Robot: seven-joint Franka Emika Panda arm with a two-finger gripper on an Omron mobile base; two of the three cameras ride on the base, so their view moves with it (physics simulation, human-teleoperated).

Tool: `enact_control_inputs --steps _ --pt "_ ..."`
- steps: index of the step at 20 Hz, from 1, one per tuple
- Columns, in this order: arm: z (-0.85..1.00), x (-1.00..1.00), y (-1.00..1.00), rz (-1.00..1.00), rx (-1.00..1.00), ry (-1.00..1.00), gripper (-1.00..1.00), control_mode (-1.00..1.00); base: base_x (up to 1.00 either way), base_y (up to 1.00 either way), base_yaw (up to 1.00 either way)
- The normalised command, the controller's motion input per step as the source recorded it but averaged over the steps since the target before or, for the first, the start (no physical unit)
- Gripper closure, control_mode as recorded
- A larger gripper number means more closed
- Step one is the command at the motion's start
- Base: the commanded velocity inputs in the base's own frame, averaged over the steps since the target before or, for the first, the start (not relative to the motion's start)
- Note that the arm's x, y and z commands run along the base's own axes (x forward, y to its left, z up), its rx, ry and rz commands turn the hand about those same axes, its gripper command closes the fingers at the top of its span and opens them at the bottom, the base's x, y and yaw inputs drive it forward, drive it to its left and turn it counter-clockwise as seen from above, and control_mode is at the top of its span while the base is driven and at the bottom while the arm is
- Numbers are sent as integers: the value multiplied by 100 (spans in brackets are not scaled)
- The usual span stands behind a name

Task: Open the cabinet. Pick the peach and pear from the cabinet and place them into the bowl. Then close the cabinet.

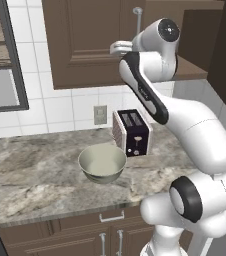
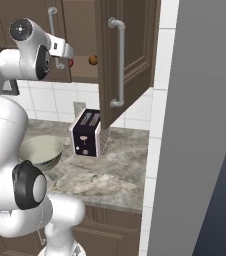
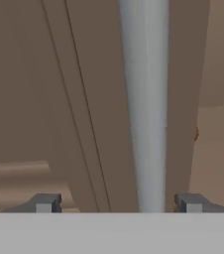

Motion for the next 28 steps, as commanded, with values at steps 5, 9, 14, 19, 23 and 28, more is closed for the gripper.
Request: enact_control_inputs --steps 5,9,14,19,23,28 --pt "-32 44 0 0 0 0 100 -100 0 0 0" --pt "-34 40 0 0 0 -2 100 -100 0 0 0" --pt "-29 50 0 3 2 -1 100 -100 0 0 0" --pt "-12 63 -9 7 5 0 100 -100 0 0 0" --pt "-1 46 -22 3 3 0 100 -100 0 0 0" --pt "-18 24 -29 0 -1 -6 100 -100 0 0 0"
